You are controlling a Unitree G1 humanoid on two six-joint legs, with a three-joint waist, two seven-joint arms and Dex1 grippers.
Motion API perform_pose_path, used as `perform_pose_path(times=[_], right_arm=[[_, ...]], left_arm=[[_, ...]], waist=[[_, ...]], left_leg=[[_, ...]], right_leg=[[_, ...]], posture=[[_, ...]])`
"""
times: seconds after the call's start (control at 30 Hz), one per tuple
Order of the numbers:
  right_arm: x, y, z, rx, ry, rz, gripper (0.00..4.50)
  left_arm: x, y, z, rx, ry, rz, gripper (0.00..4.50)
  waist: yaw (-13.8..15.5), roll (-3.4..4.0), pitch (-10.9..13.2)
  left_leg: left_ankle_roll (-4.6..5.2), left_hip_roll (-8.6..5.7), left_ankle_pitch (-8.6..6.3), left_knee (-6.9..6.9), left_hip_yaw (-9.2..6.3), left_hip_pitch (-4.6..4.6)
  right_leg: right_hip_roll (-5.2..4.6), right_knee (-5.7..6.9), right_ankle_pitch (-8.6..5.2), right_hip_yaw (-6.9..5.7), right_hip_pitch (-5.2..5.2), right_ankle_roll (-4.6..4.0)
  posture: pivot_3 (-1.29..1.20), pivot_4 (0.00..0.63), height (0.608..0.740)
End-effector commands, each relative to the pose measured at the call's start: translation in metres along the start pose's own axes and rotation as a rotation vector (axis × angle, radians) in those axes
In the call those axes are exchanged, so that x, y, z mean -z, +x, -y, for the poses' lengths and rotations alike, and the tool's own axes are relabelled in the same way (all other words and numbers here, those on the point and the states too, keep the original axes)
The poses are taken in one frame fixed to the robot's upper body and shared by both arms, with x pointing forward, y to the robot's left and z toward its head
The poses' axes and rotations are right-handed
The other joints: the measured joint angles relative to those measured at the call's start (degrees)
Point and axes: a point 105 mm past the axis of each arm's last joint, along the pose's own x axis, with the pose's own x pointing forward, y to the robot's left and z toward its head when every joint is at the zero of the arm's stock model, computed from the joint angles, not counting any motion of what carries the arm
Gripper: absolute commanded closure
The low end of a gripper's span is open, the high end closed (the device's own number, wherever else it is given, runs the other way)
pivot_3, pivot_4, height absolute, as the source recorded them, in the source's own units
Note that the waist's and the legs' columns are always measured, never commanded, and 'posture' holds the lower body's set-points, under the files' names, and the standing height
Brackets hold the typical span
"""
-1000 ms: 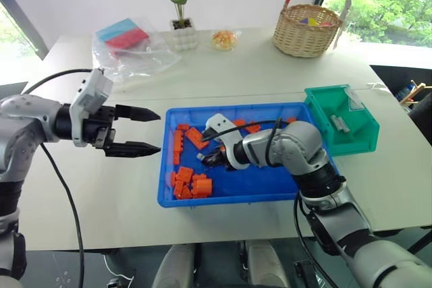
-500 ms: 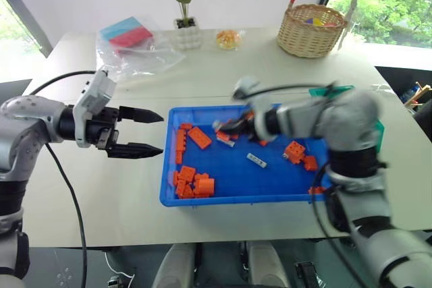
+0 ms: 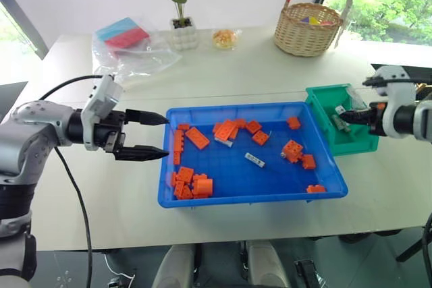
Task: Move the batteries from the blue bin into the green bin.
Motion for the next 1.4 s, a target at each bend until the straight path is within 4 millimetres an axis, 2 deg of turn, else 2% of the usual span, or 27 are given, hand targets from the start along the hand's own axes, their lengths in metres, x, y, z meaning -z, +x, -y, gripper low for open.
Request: perform_pose_path(times=[0.03, 0.1, 0.13, 0.17, 0.27, 0.33, 0.4, 0.5, 0.57, 0.63, 0.8, 0.83, 0.87, 0.97, 1.07, 1.13, 1.27, 1.4], right_arm=[[-0.005, 0.001, 0.015, 0.085, -0.058, 0.051, 2.46], [-0.003, 0.005, 0.023, 0.123, -0.095, 0.061, 1.47], [-0.008, 0.005, 0.023, 0.125, -0.116, 0.087, 0.83], [-0.015, 0.005, 0.020, 0.116, -0.140, 0.120, 0.45], [-0.042, 0.002, -0.004, 0.029, -0.229, 0.249, 0.45], [-0.062, 0.002, -0.039, -0.106, -0.291, 0.340, 0.45], [-0.073, 0.003, -0.070, -0.218, -0.350, 0.393, 0.45], [-0.070, 0.013, -0.114, -0.377, -0.431, 0.400, 0.45], [-0.060, 0.018, -0.144, -0.494, -0.613, 0.412, 0.45], [-0.053, 0.023, -0.165, -0.608, -0.770, 0.410, 0.45], [-0.060, 0.046, -0.185, -0.762, -0.979, 0.339, 0.45], [-0.061, 0.048, -0.188, -0.791, -1.015, 0.326, 0.21], [-0.061, 0.053, -0.194, -0.818, -1.069, 0.310, 0.21], [-0.047, 0.064, -0.204, -0.914, -1.289, 0.230, 0.21], [-0.029, 0.064, -0.206, -1.040, -1.426, 0.135, 0.21], [-0.026, 0.068, -0.208, -1.068, -1.509, 0.112, 0.21], [-0.028, 0.077, -0.214, -1.089, -1.584, 0.103, 0.21], [-0.040, 0.082, -0.227, -1.091, -1.612, 0.125, 0.21]], left_arm=[[-0.009, 0.001, 0.001, 0.000, 0.045, 0.007, 0.00], [-0.010, 0.002, 0.001, 0.000, 0.046, 0.008, 0.00], [-0.011, 0.001, 0.001, 0.000, 0.046, 0.009, 0.00], [-0.011, 0.001, 0.001, -0.001, 0.046, 0.008, 0.00], [-0.011, 0.000, 0.002, -0.002, 0.045, 0.005, 0.00], [-0.011, 0.000, 0.001, -0.006, 0.043, -0.001, 0.00], [-0.010, -0.001, 0.001, -0.010, 0.044, -0.004, 0.00], [-0.010, 0.000, -0.001, -0.019, 0.046, -0.002, 0.00], [-0.009, 0.001, -0.001, -0.022, 0.044, 0.000, 0.00], [-0.009, 0.002, -0.001, -0.021, 0.044, 0.001, 0.00], [-0.014, 0.003, -0.002, -0.032, 0.048, 0.017, 0.00], [-0.014, 0.003, -0.002, -0.035, 0.049, 0.019, 0.00], [-0.014, 0.002, -0.001, -0.041, 0.050, 0.020, 0.00], [-0.014, 0.001, 0.001, -0.060, 0.050, 0.023, 0.00], [-0.014, -0.001, 0.005, -0.075, 0.048, 0.022, 0.00], [-0.013, -0.003, 0.007, -0.084, 0.046, 0.020, 0.00], [-0.013, -0.007, 0.011, -0.106, 0.040, 0.015, 0.00], [-0.012, -0.009, 0.013, -0.129, 0.035, 0.018, 0.00]], waist=[[0.08, 0.00, 0.00], [0.11, 0.00, 0.01], [0.11, 0.01, 0.01], [0.10, 0.01, 0.01], [-0.27, 0.02, 0.01], [-0.42, 0.03, 0.02], [-0.51, 0.03, 0.02], [-0.09, 0.00, 0.01], [0.26, -0.02, 0.01], [0.31, -0.05, 0.03], [-0.36, -0.07, 0.10], [-0.32, -0.07, 0.10], [-0.31, -0.08, 0.10], [-0.51, -0.08, 0.10], [-0.24, -0.09, 0.11], [-0.24, -0.09, 0.11], [-0.40, -0.10, 0.12], [-0.69, -0.10, 0.12]], left_leg=[[0.00, -0.02, 0.00, 0.00, 0.01, -0.01], [0.00, -0.02, 0.00, 0.01, 0.00, -0.01], [0.00, -0.02, 0.00, 0.00, 0.00, -0.01], [0.00, -0.02, 0.00, 0.00, 0.00, -0.01], [0.00, -0.02, 0.00, 0.00, -0.01, -0.01], [0.00, 0.00, 0.00, -0.01, -0.01, 0.00], [0.00, 0.05, 0.00, -0.02, -0.02, 0.02], [-0.01, 0.05, 0.00, -0.03, -0.09, 0.02], [-0.01, 0.01, 0.00, -0.02, -0.10, 0.01], [-0.01, -0.05, 0.00, 0.01, -0.11, -0.03], [-0.01, -0.08, 0.00, 0.22, -0.07, -0.07], [-0.01, -0.05, 0.00, 0.25, -0.09, -0.06], [-0.02, -0.04, 0.00, 0.24, -0.12, -0.06], [-0.03, -0.03, 0.00, 0.22, -0.13, -0.05], [-0.06, -0.04, 0.01, 0.22, -0.13, -0.07], [-0.07, -0.05, 0.01, 0.25, -0.14, -0.10], [-0.14, -0.05, 0.04, 0.27, -0.16, -0.08], [-0.22, -0.04, 0.07, 0.22, -0.23, -0.05]], right_leg=[[-0.02, 0.00, 0.00, 0.01, 0.00, 0.00], [-0.02, -0.01, 0.00, 0.00, 0.00, 0.00], [-0.02, -0.01, 0.00, 0.00, 0.00, 0.00], [-0.02, 0.00, 0.00, 0.00, 0.00, 0.00], [-0.01, 0.00, 0.00, 0.00, -0.02, 0.00], [0.01, 0.01, 0.00, 0.01, -0.03, 0.00], [0.06, 0.02, 0.00, 0.01, -0.03, -0.01], [0.07, 0.02, 0.00, -0.01, -0.02, -0.01], [0.05, -0.01, 0.00, -0.02, 0.02, -0.01], [0.01, -0.04, -0.01, -0.02, 0.02, 0.01], [0.01, -0.01, 0.00, -0.02, 0.03, 0.04], [0.05, 0.02, 0.00, -0.02, 0.03, 0.04], [0.07, 0.03, 0.00, -0.03, 0.02, 0.03], [0.08, 0.11, 0.00, -0.03, -0.02, 0.02], [0.08, 0.12, 0.00, -0.03, -0.04, 0.02], [0.07, 0.11, 0.00, -0.03, -0.03, 0.03], [0.08, 0.15, 0.01, -0.02, -0.05, 0.02], [0.15, 0.20, 0.01, -0.01, -0.07, -0.01]], posture=[[0.00, 0.150, 0.702], [0.00, 0.150, 0.702], [0.00, 0.150, 0.702], [0.00, 0.150, 0.702], [0.00, 0.150, 0.702], [0.00, 0.150, 0.702], [0.00, 0.150, 0.702], [0.00, 0.150, 0.702], [0.00, 0.150, 0.702], [0.00, 0.150, 0.702], [0.00, 0.150, 0.702], [0.00, 0.150, 0.702], [0.00, 0.150, 0.702], [0.00, 0.150, 0.702], [0.00, 0.150, 0.702], [0.00, 0.150, 0.702], [0.00, 0.150, 0.702], [0.00, 0.150, 0.702]])
